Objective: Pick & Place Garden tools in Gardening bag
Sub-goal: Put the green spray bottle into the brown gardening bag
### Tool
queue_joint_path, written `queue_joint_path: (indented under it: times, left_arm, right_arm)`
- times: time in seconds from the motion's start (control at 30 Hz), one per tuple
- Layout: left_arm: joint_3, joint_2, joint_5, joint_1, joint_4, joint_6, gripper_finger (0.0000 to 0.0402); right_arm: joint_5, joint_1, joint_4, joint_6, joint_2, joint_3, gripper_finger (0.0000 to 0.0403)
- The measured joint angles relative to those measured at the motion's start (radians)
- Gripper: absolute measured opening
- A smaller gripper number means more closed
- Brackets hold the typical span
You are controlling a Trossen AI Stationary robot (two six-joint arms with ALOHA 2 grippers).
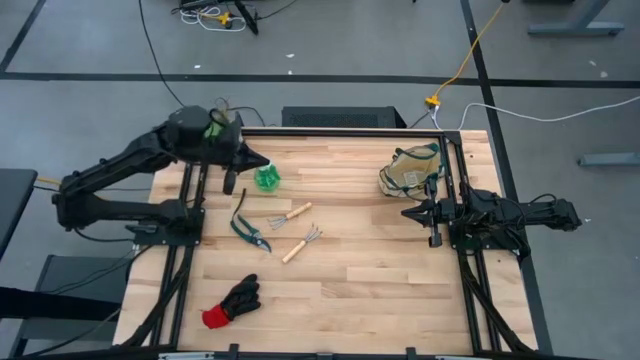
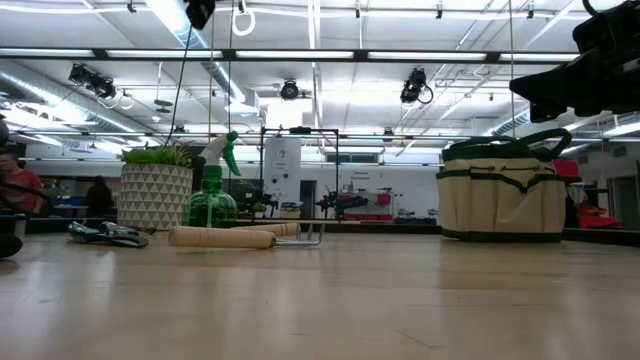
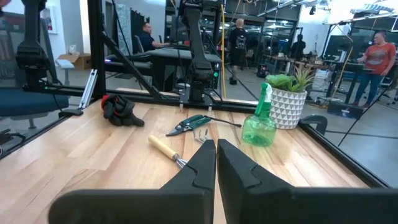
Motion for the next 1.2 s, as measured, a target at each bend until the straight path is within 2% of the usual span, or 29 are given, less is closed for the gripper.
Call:
queue_joint_path:
  times: [0.2, 0.43, 1.2]
  left_arm:
    - [0.000, 0.047, 0.043, 0.094, -0.080, 0.078, 0.0001]
    - [0.000, 0.103, 0.107, 0.178, -0.091, 0.170, 0.0001]
    - [0.000, 0.246, 0.110, 0.373, -0.213, 0.422, 0.0003]
  right_arm:
    - [0.000, 0.000, 0.000, 0.000, 0.000, 0.000, 0.0020]
    - [0.000, 0.000, 0.000, 0.000, 0.000, 0.000, 0.0020]
    - [0.000, 0.000, 0.000, 0.000, 0.000, 0.000, 0.0020]
